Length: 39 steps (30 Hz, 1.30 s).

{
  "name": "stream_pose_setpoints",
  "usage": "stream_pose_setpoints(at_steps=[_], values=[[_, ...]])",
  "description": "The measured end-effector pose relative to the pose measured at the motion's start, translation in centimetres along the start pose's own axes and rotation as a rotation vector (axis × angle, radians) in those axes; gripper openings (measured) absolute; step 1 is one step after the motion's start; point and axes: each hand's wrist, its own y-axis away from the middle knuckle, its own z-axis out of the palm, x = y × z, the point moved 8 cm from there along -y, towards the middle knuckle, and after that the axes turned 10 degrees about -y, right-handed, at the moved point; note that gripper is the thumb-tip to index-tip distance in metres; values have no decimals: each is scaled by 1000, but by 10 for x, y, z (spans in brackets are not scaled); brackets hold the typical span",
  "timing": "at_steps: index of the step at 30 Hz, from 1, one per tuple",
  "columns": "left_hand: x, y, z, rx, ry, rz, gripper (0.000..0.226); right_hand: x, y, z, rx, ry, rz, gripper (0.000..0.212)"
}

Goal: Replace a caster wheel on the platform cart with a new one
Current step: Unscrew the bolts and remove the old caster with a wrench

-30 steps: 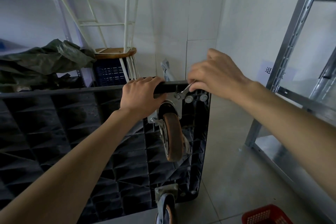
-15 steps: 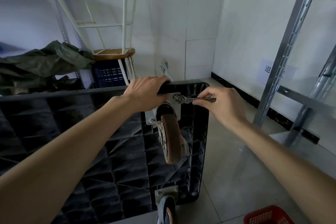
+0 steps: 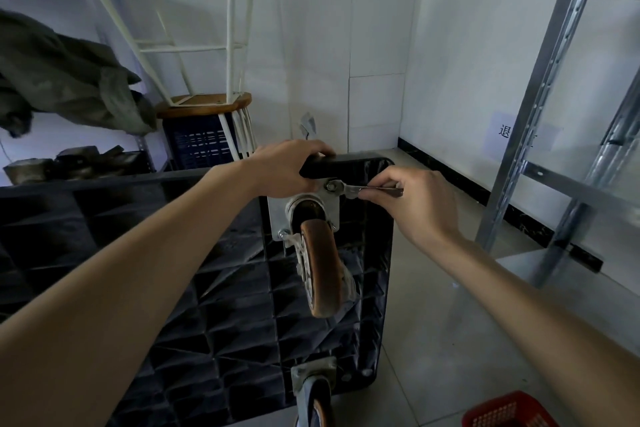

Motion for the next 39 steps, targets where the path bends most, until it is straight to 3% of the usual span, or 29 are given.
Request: stream_pose_setpoints(at_steps=[6, 8, 11, 17, 22, 25, 30, 39], values=[[-1, -1, 2, -40, 60, -6, 56, 16, 13, 14, -10, -128, 143, 21], [-1, -2, 2, -62, 92, -3, 56, 12, 8, 10, -25, -103, 111, 22], [1, -2, 0, -71, 131, 0, 57, -20, -13, -4, -65, 91, -147, 25], [1, -3, 1, -70, 137, -10, 55, -83, -58, 2, -350, 537, -482, 30], [3, -2, 0, -49, 103, -4, 54, -102, -56, 12, -427, 622, -714, 28], [1, -1, 0, -49, 115, -10, 53, -77, -47, -4, -334, 432, -572, 23], [1, -1, 1, -53, 90, -16, 56, 5, -18, -11, -191, -127, 33, 26], [0, 0, 0, -42, 72, -40, 55, 27, 14, 21, -56, -289, 129, 19]])
